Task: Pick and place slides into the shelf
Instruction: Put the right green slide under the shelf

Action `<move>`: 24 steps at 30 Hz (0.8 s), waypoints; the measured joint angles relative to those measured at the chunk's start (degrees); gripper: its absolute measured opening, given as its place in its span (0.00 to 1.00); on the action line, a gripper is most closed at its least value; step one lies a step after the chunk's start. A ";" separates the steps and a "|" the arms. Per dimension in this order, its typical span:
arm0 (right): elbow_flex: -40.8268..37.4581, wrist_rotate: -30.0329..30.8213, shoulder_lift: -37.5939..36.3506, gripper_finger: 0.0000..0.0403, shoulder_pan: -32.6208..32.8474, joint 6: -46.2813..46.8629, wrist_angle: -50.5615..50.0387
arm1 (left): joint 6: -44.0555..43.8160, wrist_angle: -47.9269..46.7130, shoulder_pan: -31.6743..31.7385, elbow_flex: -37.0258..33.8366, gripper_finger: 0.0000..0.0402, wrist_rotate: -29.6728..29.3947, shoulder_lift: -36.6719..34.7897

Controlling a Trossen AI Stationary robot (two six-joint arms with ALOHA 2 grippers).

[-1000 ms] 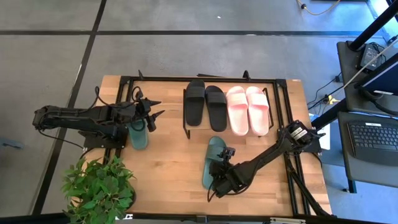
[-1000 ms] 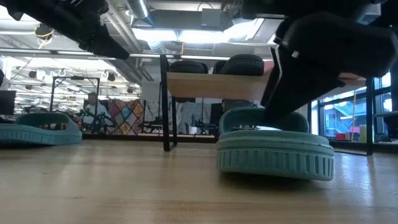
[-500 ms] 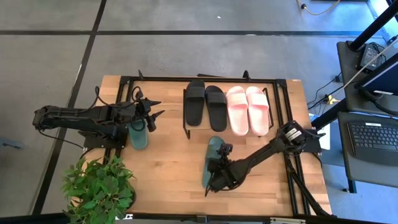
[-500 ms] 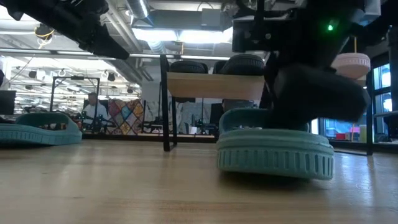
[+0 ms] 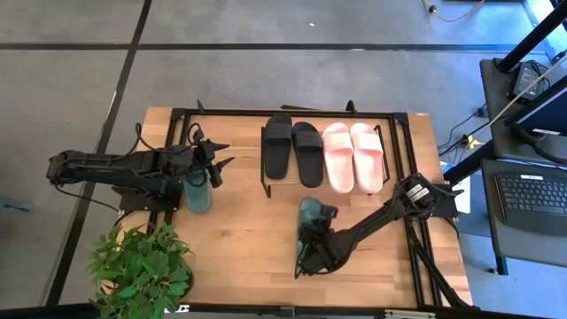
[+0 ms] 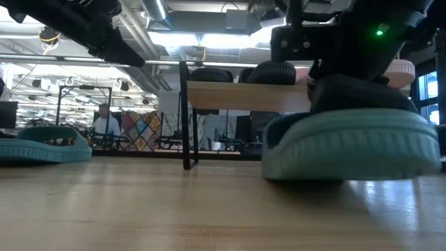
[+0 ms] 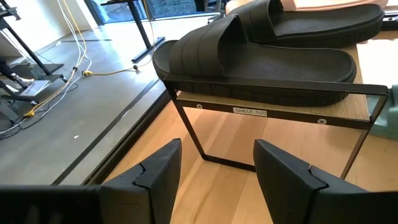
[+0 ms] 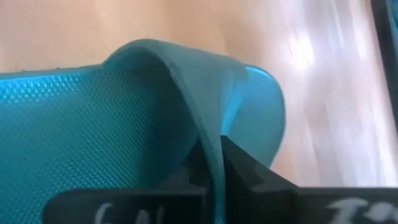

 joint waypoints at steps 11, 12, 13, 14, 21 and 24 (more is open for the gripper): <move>-1.56 5.53 0.00 0.04 3.96 9.79 -18.22 | 0.02 -0.02 0.00 0.00 0.48 -0.01 0.00; -2.43 7.43 0.00 0.03 4.73 11.89 -20.35 | 0.04 0.00 0.00 0.00 0.48 -0.01 0.00; -3.43 8.94 0.00 0.03 5.54 14.46 -21.74 | 0.04 -0.02 0.02 0.00 0.48 -0.01 0.00; -4.46 10.10 0.00 0.03 6.42 17.14 -22.39 | 0.04 -0.07 0.02 0.00 0.48 -0.03 0.00; -11.47 10.52 0.00 0.03 10.08 27.13 -23.34 | 0.07 -0.17 0.00 0.00 0.48 -0.03 0.00; -13.51 10.53 -0.32 0.03 9.99 29.56 -23.08 | 0.07 -0.17 0.01 0.00 0.48 -0.03 0.00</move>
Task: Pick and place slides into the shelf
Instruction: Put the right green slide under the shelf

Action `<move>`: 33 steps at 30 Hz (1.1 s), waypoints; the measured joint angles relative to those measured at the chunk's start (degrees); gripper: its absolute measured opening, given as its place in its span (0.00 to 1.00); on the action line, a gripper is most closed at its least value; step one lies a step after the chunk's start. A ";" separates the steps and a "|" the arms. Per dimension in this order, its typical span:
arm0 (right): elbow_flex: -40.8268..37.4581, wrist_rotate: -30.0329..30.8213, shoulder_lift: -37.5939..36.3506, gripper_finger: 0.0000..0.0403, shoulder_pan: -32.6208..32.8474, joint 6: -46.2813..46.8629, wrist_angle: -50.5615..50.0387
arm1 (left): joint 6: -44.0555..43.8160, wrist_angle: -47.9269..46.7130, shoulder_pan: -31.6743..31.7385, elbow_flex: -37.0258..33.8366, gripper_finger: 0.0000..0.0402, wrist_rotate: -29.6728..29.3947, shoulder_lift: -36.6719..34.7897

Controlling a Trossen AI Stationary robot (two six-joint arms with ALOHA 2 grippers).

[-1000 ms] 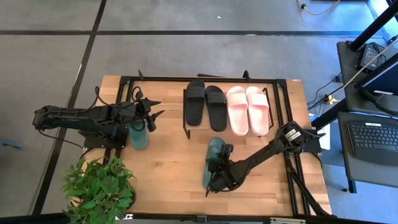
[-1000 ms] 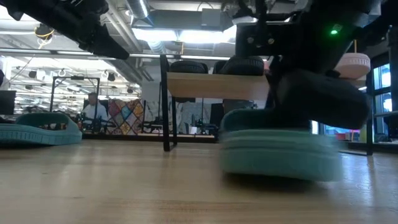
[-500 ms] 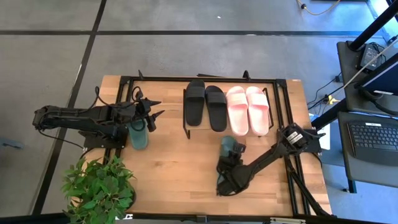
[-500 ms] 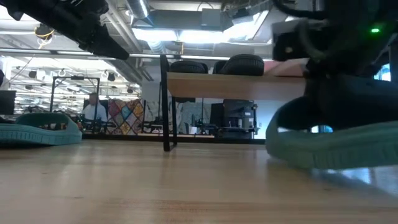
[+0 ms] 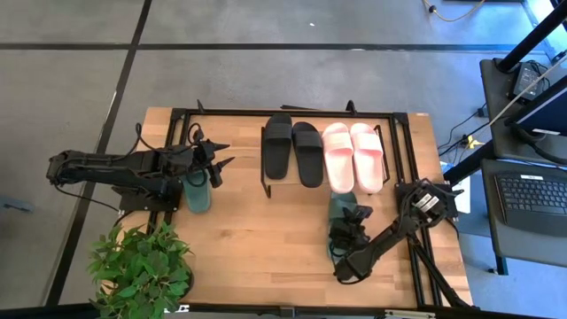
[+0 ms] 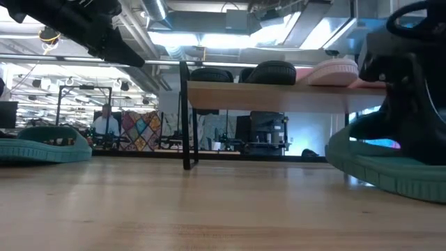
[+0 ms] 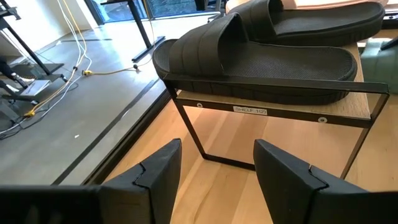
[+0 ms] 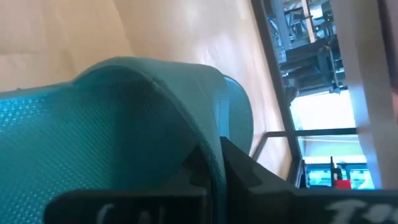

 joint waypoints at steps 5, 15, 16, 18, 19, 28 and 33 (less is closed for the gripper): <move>-2.65 0.20 -1.10 0.03 -1.65 -0.50 0.00 | -0.04 0.00 -0.01 0.00 0.48 0.00 0.00; -5.38 3.77 -1.28 0.05 -5.92 -2.80 1.13 | -0.09 -0.44 -0.01 0.00 0.48 0.00 0.02; -5.38 3.73 -1.28 0.05 -6.00 -3.15 1.26 | -0.09 -0.44 -0.01 0.00 0.48 0.00 0.02; -5.09 3.79 -1.26 0.05 -6.02 -4.78 1.66 | -0.11 -0.48 -0.01 0.00 0.48 0.00 0.02; -4.87 3.82 -1.24 0.05 -5.96 -5.61 1.87 | -0.11 -0.50 -0.01 0.00 0.48 0.00 0.02; -4.06 3.70 -1.17 0.19 -5.94 -9.56 2.74 | -0.13 -1.08 0.00 0.00 0.48 0.00 0.00; -4.05 3.73 -1.16 0.31 -5.94 -9.82 2.76 | -0.15 -2.06 0.01 0.00 0.48 0.00 0.02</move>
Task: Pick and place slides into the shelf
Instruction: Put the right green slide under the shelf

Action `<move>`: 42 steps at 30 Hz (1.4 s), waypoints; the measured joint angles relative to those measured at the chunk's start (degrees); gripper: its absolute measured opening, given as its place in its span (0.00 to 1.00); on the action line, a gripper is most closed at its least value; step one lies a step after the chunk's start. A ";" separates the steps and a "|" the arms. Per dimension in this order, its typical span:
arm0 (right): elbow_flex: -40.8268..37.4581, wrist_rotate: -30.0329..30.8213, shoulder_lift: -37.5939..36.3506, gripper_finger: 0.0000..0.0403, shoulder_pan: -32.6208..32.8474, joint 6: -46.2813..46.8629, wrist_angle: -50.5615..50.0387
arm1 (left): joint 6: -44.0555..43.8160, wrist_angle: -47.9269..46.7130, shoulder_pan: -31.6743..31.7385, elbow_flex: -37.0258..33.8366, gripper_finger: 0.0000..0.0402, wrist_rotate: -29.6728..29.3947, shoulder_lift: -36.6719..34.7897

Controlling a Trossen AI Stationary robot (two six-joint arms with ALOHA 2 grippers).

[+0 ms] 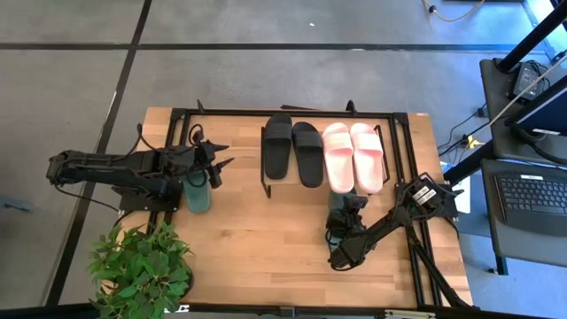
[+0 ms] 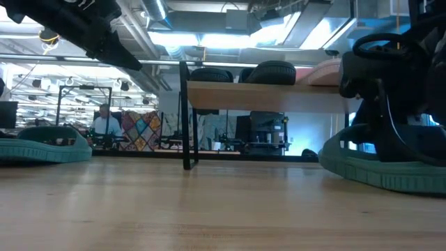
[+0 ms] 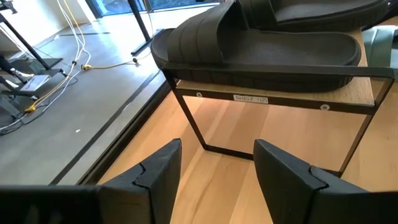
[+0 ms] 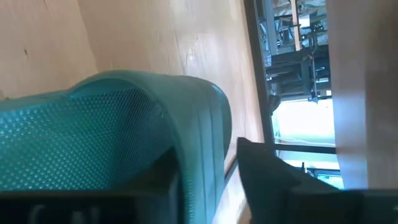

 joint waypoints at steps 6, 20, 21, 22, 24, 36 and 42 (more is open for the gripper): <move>0.18 -0.67 0.03 0.48 0.01 0.12 -0.20 | -0.02 -0.03 0.00 0.00 0.48 0.00 -0.02; 9.62 -5.98 0.37 0.56 0.53 -4.25 -2.67 | 0.04 -0.30 -0.01 0.00 0.48 0.02 0.00; 10.34 -6.34 0.36 0.56 0.73 -4.65 -2.78 | 0.04 -0.30 -0.02 0.00 0.48 0.02 -0.02; 11.03 -6.74 0.36 0.56 0.97 -4.90 -3.04 | 0.05 -0.32 0.00 0.00 0.48 0.02 0.00; 12.36 -7.72 0.30 0.56 1.48 -5.04 -3.60 | 0.06 -0.32 -0.02 0.00 0.48 0.02 0.00; 29.58 -18.83 0.18 0.56 6.28 -5.48 3.20 | -0.37 -3.48 0.00 0.00 0.48 0.04 -0.02; 33.31 -28.90 0.08 0.56 6.40 -5.67 17.71 | -1.75 -3.75 -0.02 0.00 0.48 0.06 0.00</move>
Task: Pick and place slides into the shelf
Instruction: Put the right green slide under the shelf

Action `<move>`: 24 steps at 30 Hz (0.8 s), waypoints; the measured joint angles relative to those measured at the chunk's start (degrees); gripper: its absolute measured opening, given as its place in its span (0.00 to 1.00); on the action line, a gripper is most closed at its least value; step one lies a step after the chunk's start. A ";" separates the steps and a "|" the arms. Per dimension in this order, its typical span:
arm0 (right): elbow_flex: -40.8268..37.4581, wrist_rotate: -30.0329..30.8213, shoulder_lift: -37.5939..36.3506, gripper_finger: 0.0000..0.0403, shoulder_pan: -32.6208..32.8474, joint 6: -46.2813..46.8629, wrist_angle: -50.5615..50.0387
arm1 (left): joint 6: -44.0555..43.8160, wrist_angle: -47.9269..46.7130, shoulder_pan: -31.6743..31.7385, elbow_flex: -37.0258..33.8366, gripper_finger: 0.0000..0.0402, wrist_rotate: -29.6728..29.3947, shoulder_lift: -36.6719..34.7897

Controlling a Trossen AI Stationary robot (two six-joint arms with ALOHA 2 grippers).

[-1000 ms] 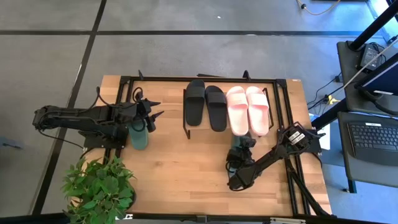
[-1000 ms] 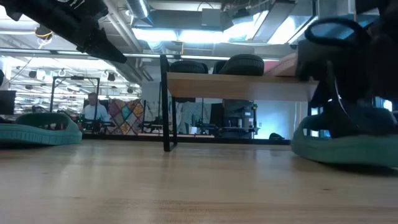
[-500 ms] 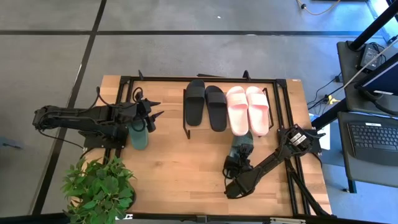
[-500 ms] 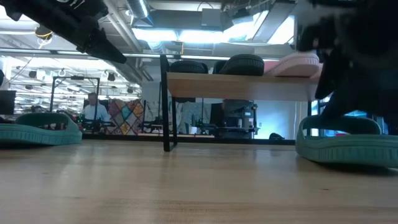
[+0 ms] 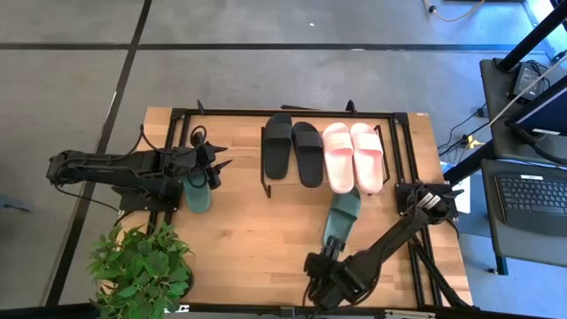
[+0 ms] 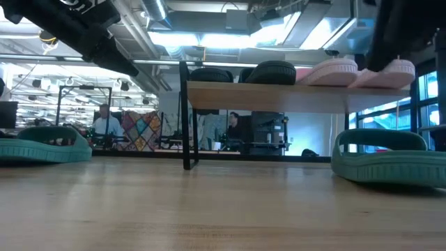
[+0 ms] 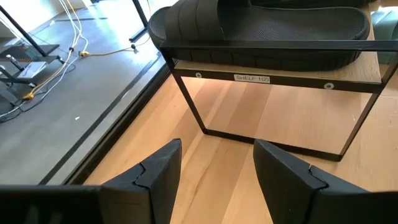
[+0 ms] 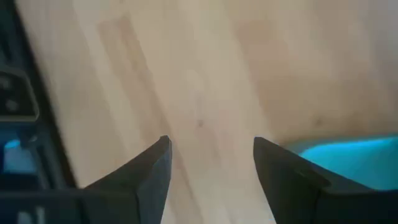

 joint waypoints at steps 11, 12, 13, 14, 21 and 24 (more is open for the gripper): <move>-7.67 -8.28 0.00 0.56 1.48 10.52 0.63 | -0.05 -0.02 0.02 0.00 0.48 0.00 -0.02; -8.15 -8.30 0.00 0.56 1.51 11.07 0.87 | -0.05 -0.03 0.02 0.00 0.48 0.00 0.00; -8.65 -8.28 0.00 0.56 1.49 11.51 1.59 | -0.05 -0.04 0.02 0.00 0.48 0.00 -0.02; -9.18 -8.23 0.00 0.56 1.43 11.76 2.55 | -0.05 -0.03 0.01 0.00 0.48 0.00 -0.02; -11.28 -8.10 0.00 0.56 1.43 10.58 9.17 | -0.05 -0.04 0.02 0.00 0.48 0.00 -0.02; -12.18 -8.08 0.07 0.56 1.40 10.59 9.57 | -0.05 -0.02 0.00 0.00 0.48 0.00 -0.02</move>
